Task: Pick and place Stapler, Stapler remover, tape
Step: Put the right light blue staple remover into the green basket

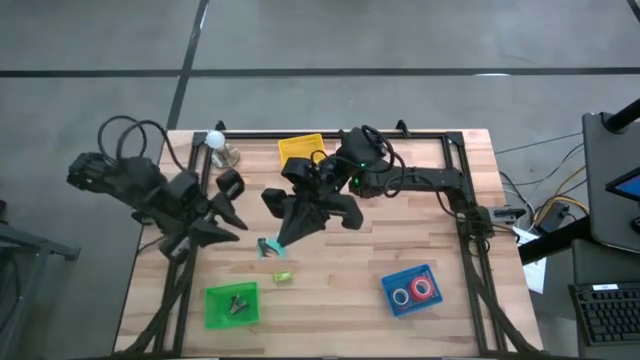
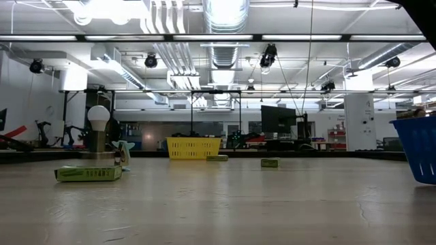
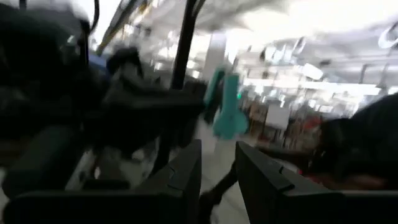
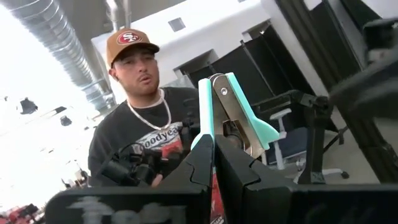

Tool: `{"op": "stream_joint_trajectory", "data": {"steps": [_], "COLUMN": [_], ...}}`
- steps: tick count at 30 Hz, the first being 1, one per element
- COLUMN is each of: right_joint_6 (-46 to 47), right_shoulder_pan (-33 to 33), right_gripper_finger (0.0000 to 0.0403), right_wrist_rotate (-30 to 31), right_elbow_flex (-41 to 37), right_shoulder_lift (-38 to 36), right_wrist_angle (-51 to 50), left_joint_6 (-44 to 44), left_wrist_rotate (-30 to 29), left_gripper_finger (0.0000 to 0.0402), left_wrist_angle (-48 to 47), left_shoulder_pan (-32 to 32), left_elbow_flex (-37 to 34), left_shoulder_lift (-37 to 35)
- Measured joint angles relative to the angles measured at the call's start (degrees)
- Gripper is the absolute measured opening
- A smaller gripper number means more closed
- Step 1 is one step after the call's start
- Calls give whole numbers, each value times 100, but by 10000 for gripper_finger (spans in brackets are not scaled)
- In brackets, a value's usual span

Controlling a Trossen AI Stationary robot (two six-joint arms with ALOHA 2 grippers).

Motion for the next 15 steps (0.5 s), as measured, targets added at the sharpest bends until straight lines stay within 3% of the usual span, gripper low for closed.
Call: {"op": "stream_joint_trajectory", "data": {"steps": [5, 15], "right_joint_6": [-136, -300], "right_shoulder_pan": [-36, -60], "right_gripper_finger": [8, 8], "right_wrist_rotate": [138, 138], "right_elbow_flex": [-5, -7], "right_shoulder_lift": [0, 17], "right_wrist_angle": [-534, -538], "left_joint_6": [279, -15], "left_wrist_rotate": [-117, -533], "left_gripper_finger": [101, 101], "left_wrist_angle": [-621, -1229], "left_shoulder_pan": [-143, -137], "left_elbow_flex": [328, 565], "left_shoulder_lift": [6, 240]}}
